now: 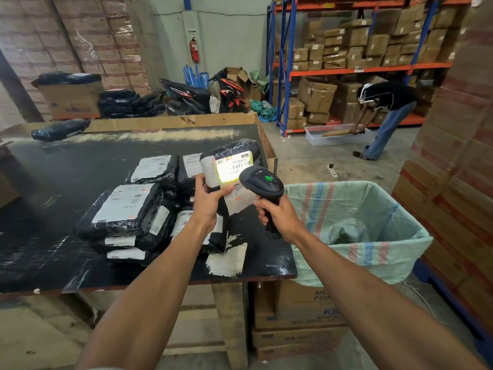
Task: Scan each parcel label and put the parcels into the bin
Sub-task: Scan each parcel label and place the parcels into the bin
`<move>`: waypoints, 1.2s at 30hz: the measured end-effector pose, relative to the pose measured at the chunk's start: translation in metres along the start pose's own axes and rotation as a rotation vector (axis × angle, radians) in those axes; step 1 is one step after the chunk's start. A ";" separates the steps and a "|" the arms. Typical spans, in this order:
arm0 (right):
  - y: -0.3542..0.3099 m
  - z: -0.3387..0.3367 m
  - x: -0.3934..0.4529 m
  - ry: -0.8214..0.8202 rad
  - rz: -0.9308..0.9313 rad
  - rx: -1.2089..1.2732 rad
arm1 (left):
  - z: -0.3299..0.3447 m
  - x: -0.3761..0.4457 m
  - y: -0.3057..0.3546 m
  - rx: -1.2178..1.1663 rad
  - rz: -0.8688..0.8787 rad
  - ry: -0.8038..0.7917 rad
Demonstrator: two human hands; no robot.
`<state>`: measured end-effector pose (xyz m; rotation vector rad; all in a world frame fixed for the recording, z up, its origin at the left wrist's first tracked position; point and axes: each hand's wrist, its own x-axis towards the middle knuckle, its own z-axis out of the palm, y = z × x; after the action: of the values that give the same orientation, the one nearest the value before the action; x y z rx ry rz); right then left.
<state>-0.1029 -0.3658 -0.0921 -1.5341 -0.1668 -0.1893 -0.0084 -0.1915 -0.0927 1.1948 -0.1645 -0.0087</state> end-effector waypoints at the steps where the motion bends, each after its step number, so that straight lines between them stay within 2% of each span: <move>1: 0.000 0.000 0.000 0.005 -0.003 0.001 | 0.000 0.000 0.000 0.001 0.002 0.002; 19: 0.004 0.010 0.006 0.030 0.012 -0.017 | -0.014 0.013 -0.005 0.060 0.032 0.106; 36: 0.008 0.015 0.016 0.074 0.028 -0.029 | -0.022 0.025 -0.005 0.097 0.019 0.084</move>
<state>-0.0852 -0.3509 -0.0957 -1.5553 -0.0847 -0.2272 0.0195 -0.1750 -0.1024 1.2875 -0.1039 0.0666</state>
